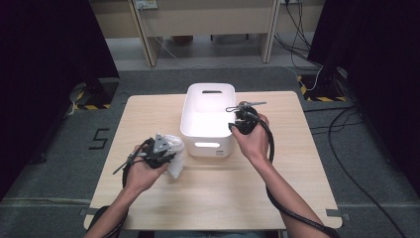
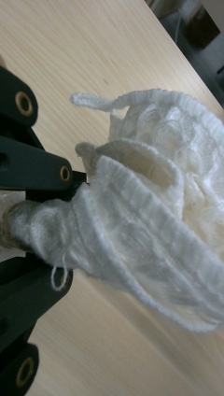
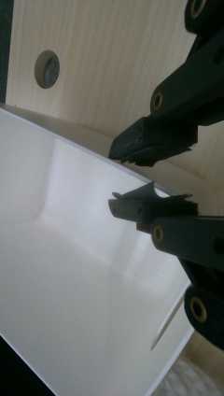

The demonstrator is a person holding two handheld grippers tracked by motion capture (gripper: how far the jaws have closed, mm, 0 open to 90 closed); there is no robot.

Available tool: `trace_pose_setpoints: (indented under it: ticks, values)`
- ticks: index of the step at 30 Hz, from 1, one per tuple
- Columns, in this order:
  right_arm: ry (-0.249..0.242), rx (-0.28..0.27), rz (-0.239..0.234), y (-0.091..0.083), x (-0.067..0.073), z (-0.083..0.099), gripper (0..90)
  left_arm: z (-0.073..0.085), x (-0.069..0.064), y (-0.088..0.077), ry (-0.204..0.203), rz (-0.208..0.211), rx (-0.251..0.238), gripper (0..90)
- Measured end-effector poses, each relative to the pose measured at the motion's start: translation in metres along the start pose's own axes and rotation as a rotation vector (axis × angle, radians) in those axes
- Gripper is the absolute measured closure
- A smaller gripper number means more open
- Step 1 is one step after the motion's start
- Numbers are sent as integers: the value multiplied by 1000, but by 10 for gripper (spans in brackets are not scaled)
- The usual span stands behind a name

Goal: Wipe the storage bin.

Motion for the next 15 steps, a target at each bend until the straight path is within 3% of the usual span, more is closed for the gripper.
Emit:
trace_pose_setpoints:
  ticks: [4,5,10,15]
  values:
    - [-2,3,3,-1,-1,0,725,5,27,-1,-30,-48,0,780]
    - [-3,4,2,-1,-1,0,729,6,33,-1,-56,-60,4,779]
    - [-27,13,15,-2,-3,-1,758,1,50,7,-53,-88,15,779]
    - [-68,37,29,-6,-6,0,820,-3,56,19,-54,-90,22,779]
Point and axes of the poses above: each handheld gripper's, and its own axes: y roughly forward along the jaws, z roughly out of its underside, x roughly to its left, the point moved 7 cm from there along y, roughly forward along the jaws, and after that the axes turned 8 degrees about -z, right-handed, at the moved point
